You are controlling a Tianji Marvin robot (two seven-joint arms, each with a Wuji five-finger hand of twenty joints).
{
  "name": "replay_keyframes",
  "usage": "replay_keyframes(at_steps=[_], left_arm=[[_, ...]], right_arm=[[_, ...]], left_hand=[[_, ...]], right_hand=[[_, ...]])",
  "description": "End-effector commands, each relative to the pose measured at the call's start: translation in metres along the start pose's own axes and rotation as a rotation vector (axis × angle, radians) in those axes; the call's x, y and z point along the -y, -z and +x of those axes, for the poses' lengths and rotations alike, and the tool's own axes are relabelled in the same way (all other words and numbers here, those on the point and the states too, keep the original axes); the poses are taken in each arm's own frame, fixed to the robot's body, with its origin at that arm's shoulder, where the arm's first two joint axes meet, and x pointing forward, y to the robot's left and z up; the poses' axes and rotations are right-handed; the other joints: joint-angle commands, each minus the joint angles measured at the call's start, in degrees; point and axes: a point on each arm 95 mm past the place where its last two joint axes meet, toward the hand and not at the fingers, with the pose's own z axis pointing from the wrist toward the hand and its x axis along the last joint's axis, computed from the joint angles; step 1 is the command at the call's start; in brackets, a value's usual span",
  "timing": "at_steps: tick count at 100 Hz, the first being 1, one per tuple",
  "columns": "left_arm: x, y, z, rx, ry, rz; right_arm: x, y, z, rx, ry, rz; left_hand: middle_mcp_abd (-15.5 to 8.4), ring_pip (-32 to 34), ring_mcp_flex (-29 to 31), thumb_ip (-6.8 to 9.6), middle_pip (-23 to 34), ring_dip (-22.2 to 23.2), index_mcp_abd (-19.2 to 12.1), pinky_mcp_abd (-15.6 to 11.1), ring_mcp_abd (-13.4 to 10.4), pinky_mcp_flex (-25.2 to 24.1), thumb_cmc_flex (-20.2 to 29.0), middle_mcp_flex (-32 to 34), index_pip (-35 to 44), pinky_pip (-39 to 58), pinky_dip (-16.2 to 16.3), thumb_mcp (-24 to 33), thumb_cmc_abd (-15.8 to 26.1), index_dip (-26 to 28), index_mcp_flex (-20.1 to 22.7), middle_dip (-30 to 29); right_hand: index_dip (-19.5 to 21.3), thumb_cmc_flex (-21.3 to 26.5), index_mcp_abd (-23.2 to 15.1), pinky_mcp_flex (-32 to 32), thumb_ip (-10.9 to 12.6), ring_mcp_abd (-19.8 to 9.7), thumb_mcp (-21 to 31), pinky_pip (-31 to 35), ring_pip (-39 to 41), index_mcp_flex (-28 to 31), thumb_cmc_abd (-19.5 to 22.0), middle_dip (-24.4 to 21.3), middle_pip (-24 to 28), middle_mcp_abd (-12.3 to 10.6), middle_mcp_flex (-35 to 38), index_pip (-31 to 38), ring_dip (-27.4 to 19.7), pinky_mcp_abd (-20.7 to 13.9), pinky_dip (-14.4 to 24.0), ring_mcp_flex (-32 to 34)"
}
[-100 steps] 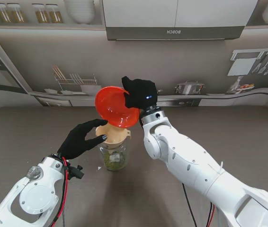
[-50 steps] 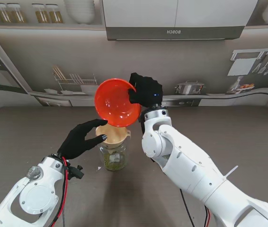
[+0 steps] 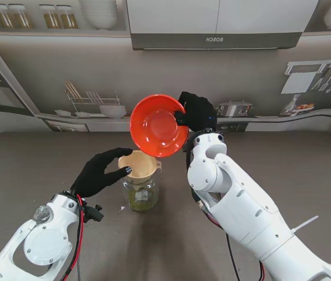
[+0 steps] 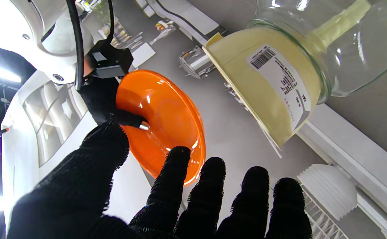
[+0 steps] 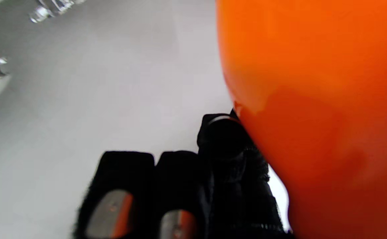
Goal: Pour mung beans into a glass jar with a funnel
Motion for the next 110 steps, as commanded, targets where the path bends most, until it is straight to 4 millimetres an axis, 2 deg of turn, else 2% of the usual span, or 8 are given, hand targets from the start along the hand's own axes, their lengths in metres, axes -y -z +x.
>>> replay_keyframes(at_steps=[1,21,46,73,110], left_arm=[[-0.002,0.0,0.001,0.001,0.009,-0.015],[-0.003,-0.001,0.001,0.001,0.009,-0.018],[-0.003,-0.002,0.0,-0.002,0.01,-0.022],[-0.004,-0.002,0.0,-0.011,0.006,-0.023],[-0.004,-0.001,-0.001,-0.01,0.003,-0.022]], right_arm=[[-0.003,0.003,-0.011,0.018,0.007,0.018],[-0.009,0.012,-0.037,0.07,0.009,0.07],[-0.004,0.024,-0.072,0.123,0.032,0.134],[0.01,0.035,-0.105,0.185,0.053,0.202],[0.036,0.051,-0.14,0.257,0.06,0.294]], left_hand=[[-0.1,-1.4,-1.0,1.83,-0.7,0.0,0.1,-1.1,-1.2,-0.9,0.6,0.8,0.1,-1.5,0.8,-1.3,2.5,-0.2,0.7,-0.3],[-0.2,-1.5,-1.1,1.82,-0.7,0.0,0.1,-1.1,-1.2,-1.0,0.6,0.8,0.1,-1.5,0.8,-1.4,2.5,-0.2,0.6,-0.3],[-0.1,-1.5,-1.0,1.83,-0.7,0.0,0.2,-1.1,-1.3,-1.0,0.6,0.8,0.1,-1.5,0.8,-1.4,2.5,-0.2,0.6,-0.3],[-0.2,-1.5,-1.0,1.83,-0.7,0.0,0.2,-1.0,-1.3,-1.0,0.6,0.8,0.0,-1.5,0.8,-1.4,2.6,-0.3,0.5,-0.3],[-0.1,-1.5,-1.0,1.85,-0.7,0.0,0.2,-1.0,-1.3,-1.0,0.7,0.9,0.2,-1.6,0.8,-1.4,2.6,-0.2,0.9,-0.3]], right_hand=[[0.3,4.3,-1.7,2.8,0.9,-8.5,6.0,11.4,5.9,0.9,2.7,-1.0,-0.1,6.0,4.7,2.7,1.1,-9.0,1.4,0.6],[0.4,4.6,-1.5,2.8,1.0,-8.1,5.9,11.5,6.1,1.0,2.5,-0.9,-0.2,6.4,4.7,2.5,1.0,-8.6,1.4,0.5],[0.4,4.5,-1.5,2.8,1.0,-8.0,5.9,11.6,6.2,1.2,2.6,-0.8,-0.3,6.4,4.8,2.3,0.9,-8.4,1.3,0.5],[0.5,4.5,-1.5,2.8,1.0,-7.8,5.9,11.6,6.2,1.2,2.5,-0.7,-0.3,6.5,4.7,2.2,0.9,-8.3,1.3,0.5],[0.6,4.4,-1.8,2.8,0.9,-7.8,5.9,11.6,6.3,1.2,2.6,-0.6,-0.2,6.4,4.6,2.1,0.8,-8.3,1.2,0.5]])
